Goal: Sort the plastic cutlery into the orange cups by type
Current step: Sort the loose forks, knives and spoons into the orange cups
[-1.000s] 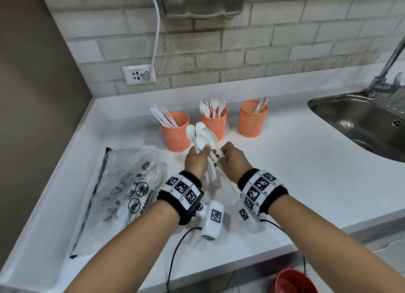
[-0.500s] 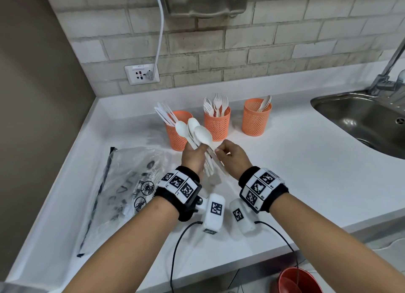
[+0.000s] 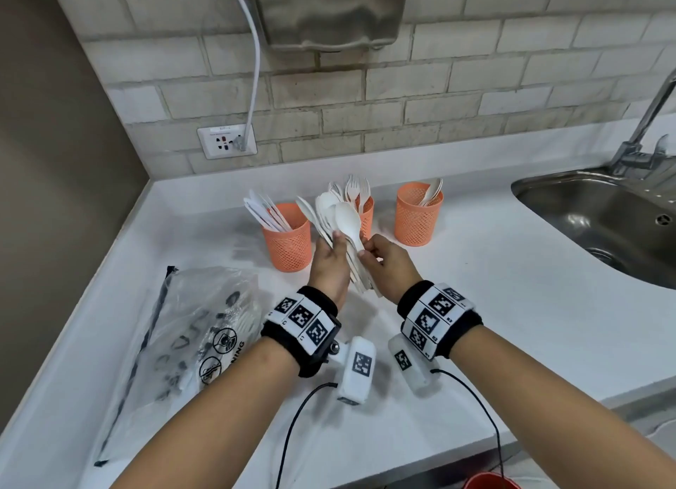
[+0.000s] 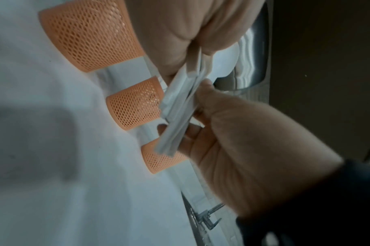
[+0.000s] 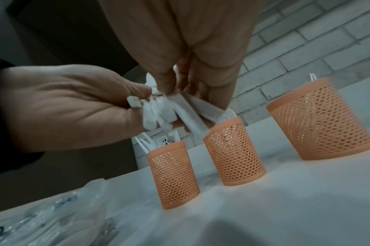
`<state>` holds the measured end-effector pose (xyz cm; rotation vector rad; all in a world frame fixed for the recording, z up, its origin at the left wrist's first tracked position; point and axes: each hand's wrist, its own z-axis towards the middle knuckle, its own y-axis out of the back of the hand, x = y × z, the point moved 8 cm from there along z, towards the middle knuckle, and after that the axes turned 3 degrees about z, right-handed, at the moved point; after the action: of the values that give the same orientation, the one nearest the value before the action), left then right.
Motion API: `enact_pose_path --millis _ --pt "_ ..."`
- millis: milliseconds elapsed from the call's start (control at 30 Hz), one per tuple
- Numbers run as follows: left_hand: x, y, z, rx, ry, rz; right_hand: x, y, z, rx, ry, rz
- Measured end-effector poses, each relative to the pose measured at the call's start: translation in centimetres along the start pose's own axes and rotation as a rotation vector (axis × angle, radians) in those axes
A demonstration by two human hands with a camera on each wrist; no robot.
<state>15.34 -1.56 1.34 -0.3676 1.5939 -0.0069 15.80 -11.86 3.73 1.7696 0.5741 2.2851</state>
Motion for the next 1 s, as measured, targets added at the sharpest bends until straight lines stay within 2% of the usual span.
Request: enact_pose_path --millis 133,233,367,600,733,833,967,1000 --pt "-0.2 -2.4 -0.5 0.035 -0.065 0.137 -0.2 1.5 0.9 -0.026 0.02 0.03" --pt "0.1 -3.7 -0.5 0.072 -0.052 0.155 0.2 2.5 1.2 -0.012 0.084 -0.008" --pt "1.3 -5.1 0.3 0.141 0.022 0.175 -0.8 2.2 1.5 0.091 0.049 -0.074" --pt "1.2 -6.1 1.2 0.218 0.046 0.294 -1.5 1.9 1.6 0.306 -0.044 0.206" --pt "0.5 -6.5 1.3 0.37 0.09 0.349 -2.1 2.6 2.3 0.347 -0.083 0.159" --pt "0.0 -5.7 2.4 0.305 0.119 0.358 -2.2 2.9 3.0 0.366 -0.049 0.068" --pt "-2.2 -3.8 4.5 0.09 0.025 -0.041 -3.3 2.3 3.5 0.379 -0.019 -0.056" --pt "-2.6 -3.6 4.9 0.06 -0.003 -0.08 -3.4 2.3 3.7 0.377 -0.002 -0.085"
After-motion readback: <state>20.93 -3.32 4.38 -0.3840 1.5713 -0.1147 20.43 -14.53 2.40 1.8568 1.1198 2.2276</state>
